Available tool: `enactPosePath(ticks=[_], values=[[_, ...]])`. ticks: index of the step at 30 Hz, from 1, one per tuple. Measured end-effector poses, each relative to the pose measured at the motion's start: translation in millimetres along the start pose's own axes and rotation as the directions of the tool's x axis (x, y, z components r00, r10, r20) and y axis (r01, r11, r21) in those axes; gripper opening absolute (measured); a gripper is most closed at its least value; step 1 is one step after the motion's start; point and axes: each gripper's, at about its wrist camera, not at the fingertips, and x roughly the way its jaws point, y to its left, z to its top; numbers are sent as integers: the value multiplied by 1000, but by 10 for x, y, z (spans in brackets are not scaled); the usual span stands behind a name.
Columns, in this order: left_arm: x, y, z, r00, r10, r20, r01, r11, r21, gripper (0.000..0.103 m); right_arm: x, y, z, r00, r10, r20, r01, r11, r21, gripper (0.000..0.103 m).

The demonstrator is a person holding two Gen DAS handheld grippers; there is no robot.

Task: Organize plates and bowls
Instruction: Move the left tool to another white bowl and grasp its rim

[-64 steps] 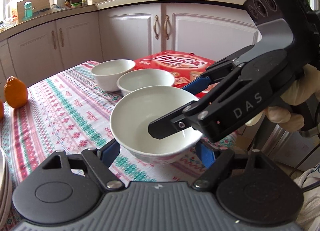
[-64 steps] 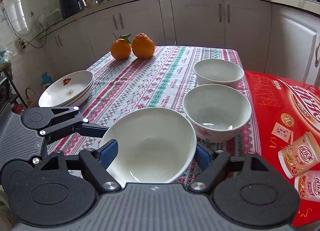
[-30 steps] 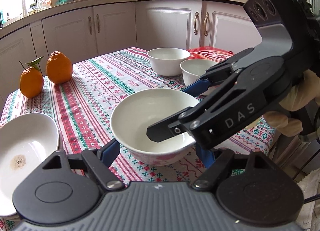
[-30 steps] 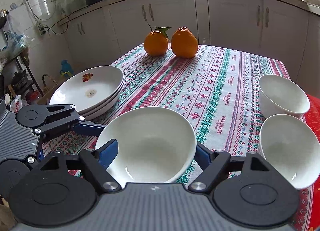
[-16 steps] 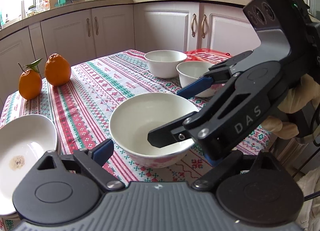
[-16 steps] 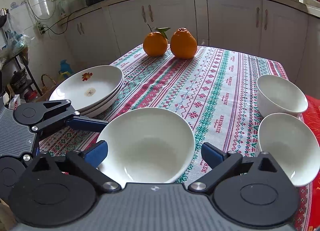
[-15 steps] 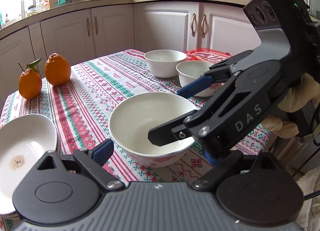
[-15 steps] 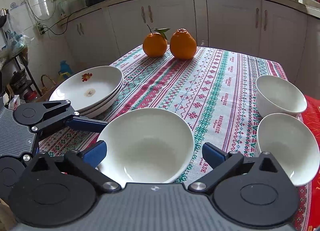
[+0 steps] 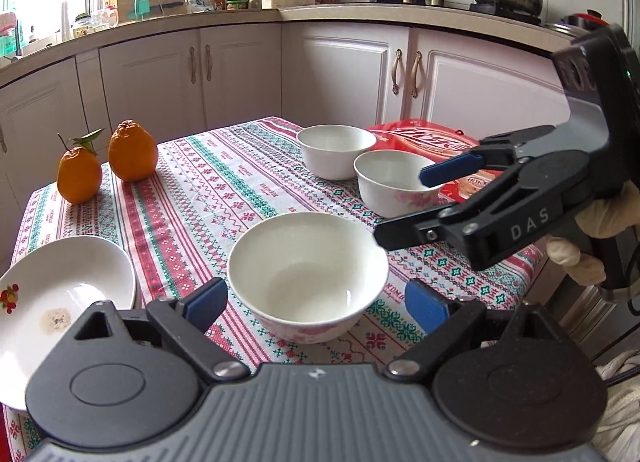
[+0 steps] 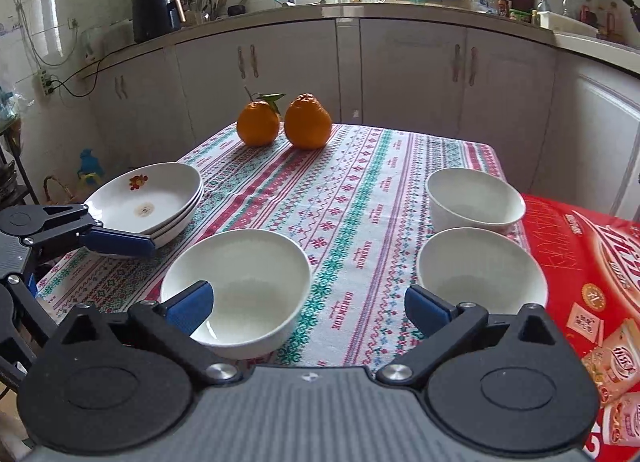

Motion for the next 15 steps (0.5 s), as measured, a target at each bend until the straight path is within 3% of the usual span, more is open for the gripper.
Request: enactPosePath(ticks=[6, 15], values=[[56, -48, 104, 1000, 7, 7, -7, 1000, -5, 95, -73, -108, -115, 994, -107, -12, 107, 994, -11, 103], [288, -192, 414, 1000, -6, -7, 6, 1000, 26, 95, -120, -316, -257, 984, -177, -14, 176, 984, -24, 103]])
